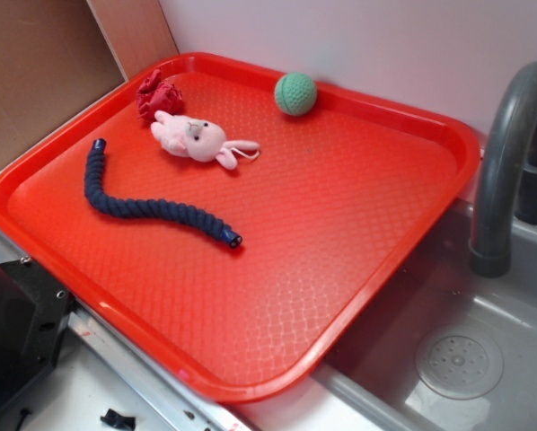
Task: Grab the blue rope.
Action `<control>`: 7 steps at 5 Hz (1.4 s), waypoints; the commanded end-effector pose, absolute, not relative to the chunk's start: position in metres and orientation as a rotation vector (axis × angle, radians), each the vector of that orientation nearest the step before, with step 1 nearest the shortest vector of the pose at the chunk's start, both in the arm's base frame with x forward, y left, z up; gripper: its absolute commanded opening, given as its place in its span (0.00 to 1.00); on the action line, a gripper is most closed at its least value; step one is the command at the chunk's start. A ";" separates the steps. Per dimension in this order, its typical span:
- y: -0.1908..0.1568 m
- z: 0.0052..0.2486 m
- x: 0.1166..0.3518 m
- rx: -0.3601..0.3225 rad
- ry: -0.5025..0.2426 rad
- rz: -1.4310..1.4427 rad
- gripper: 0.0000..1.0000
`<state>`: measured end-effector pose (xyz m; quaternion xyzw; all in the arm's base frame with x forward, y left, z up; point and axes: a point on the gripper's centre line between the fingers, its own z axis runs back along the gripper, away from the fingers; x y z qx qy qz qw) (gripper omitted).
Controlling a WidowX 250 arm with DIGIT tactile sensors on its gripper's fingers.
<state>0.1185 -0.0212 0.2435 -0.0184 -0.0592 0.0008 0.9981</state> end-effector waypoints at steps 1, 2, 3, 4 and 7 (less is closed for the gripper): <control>-0.021 0.244 0.119 -0.037 -0.118 0.002 1.00; -0.021 0.224 0.121 -0.020 -0.204 0.249 1.00; -0.018 0.204 0.124 -0.025 -0.254 0.500 1.00; 0.001 0.169 0.131 -0.012 -0.220 0.753 1.00; 0.042 0.063 0.146 0.000 -0.113 1.267 1.00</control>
